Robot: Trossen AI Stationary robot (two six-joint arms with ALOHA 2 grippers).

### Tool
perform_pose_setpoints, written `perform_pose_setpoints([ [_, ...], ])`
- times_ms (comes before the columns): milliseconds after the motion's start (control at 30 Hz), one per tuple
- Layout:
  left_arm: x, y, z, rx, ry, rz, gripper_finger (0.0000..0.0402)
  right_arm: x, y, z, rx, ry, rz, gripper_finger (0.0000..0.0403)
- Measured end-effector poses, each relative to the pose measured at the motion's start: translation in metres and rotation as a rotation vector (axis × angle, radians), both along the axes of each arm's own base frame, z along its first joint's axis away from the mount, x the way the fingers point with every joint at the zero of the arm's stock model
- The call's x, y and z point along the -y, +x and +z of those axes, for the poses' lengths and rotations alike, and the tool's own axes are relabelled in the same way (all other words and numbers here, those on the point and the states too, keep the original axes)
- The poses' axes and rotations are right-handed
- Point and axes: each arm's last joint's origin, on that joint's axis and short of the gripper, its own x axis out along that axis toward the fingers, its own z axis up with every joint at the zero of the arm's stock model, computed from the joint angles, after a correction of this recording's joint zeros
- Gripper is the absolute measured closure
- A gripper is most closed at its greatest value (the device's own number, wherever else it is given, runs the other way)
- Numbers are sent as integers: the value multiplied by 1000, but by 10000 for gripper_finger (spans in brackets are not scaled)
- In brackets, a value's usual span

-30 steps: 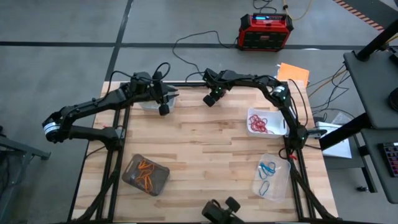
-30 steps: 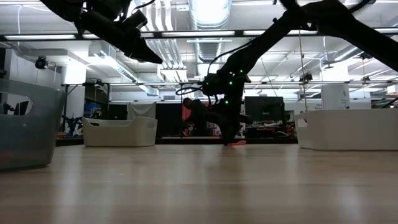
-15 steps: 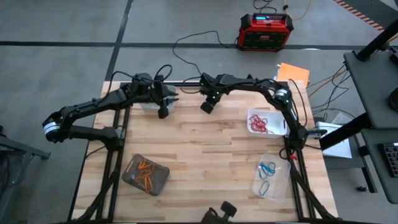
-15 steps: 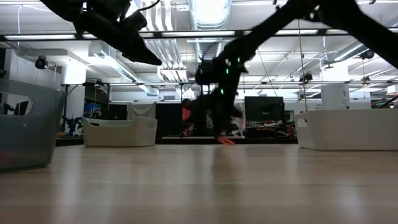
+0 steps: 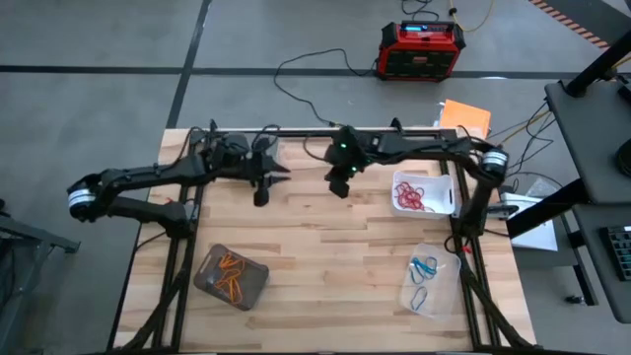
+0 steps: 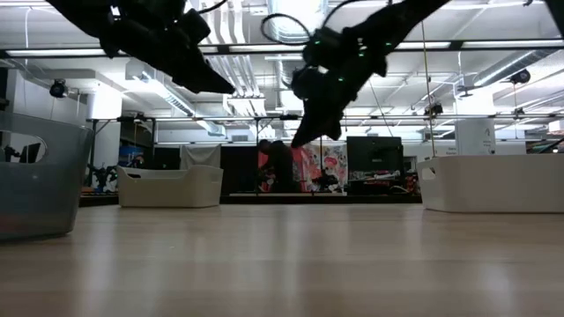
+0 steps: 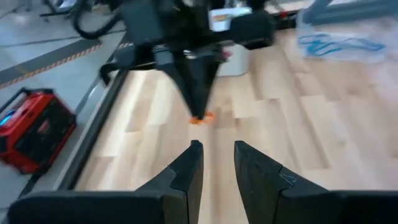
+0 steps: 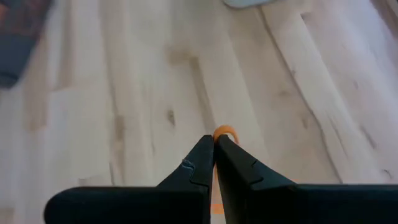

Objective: Sort rubber bands into baskets
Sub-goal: Put the orange rubber band into the black bin

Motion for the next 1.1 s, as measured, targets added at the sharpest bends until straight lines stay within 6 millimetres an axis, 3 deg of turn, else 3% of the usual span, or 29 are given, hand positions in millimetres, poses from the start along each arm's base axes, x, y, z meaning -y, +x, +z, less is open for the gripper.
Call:
perform_pose_setpoints([
  [267, 37, 11, -18, 153, 33, -154, 326, -46, -21, -1, 248, 15, 172, 394],
  [533, 56, 15, -26, 223, -5, -217, 320, -81, -15, -5, 318, 10, 283, 394],
  [767, 65, 27, -41, 158, -135, -215, 273, -111, -7, 0, 341, 9, 367, 394],
  [1100, 93, 49, -58, 190, -184, -313, 206, -141, -2, 8, 374, -3, 457, 394],
])
